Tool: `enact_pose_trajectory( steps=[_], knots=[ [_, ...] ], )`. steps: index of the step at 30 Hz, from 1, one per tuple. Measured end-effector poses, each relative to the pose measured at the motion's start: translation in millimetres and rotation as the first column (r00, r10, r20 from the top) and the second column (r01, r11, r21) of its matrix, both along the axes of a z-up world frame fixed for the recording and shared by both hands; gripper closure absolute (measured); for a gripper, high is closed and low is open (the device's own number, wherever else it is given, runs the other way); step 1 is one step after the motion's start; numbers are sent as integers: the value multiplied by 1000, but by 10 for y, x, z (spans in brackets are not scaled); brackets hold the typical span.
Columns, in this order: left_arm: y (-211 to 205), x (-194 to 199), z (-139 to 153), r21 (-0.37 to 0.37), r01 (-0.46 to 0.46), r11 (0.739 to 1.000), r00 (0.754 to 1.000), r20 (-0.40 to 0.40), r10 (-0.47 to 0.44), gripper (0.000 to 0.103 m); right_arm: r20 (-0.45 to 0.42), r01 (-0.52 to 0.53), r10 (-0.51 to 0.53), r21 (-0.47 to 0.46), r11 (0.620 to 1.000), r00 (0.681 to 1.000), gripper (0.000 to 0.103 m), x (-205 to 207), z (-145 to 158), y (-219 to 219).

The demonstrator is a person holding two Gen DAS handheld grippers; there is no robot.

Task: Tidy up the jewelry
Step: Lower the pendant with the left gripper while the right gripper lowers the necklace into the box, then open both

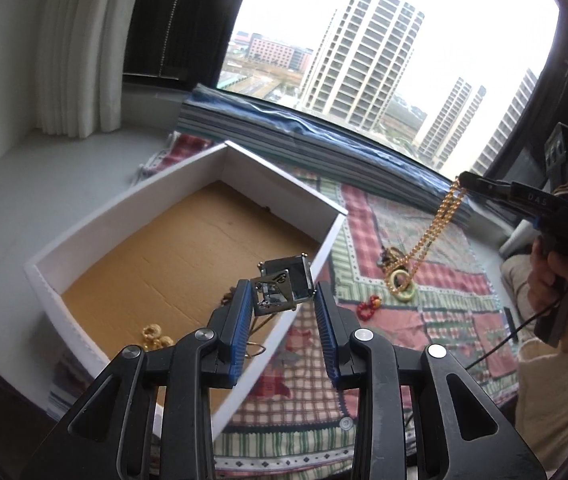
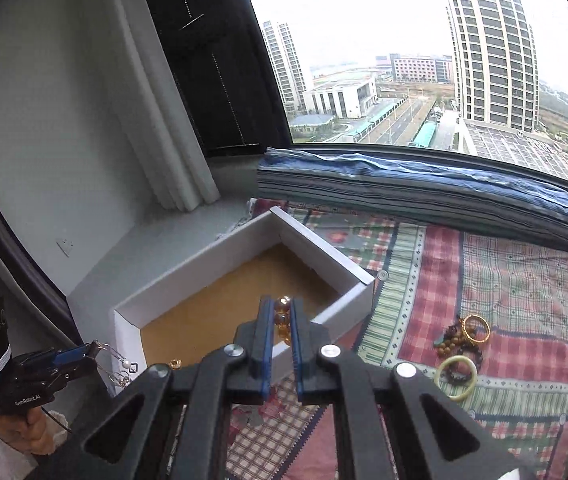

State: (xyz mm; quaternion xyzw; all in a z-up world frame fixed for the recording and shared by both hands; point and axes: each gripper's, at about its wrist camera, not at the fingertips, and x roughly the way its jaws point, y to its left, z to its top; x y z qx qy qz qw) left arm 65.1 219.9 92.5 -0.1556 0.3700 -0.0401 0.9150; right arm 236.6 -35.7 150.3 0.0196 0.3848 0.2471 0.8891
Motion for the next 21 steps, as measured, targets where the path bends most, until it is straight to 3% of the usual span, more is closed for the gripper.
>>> enact_pose_trajectory(
  steps=[9,19,20,21],
  knots=[
    [468,304,-377,50,-117,992,991,-61,120,72,22,-118,118,27,993,993,95,339,136,864],
    [661,676,-968,98,-164,981,972,-153,178,70,-23,-176,176,-27,984,984,93,771,-514,1704],
    [663,686,-1017,110,-170,979,970,-158,186,69,-26,-170,170,-25,985,985,93,802,-570,1732],
    [660,683,-1054,122,-172,977,968,-160,191,58,-29,-163,162,-34,986,986,93,820,-631,1739]
  ],
)
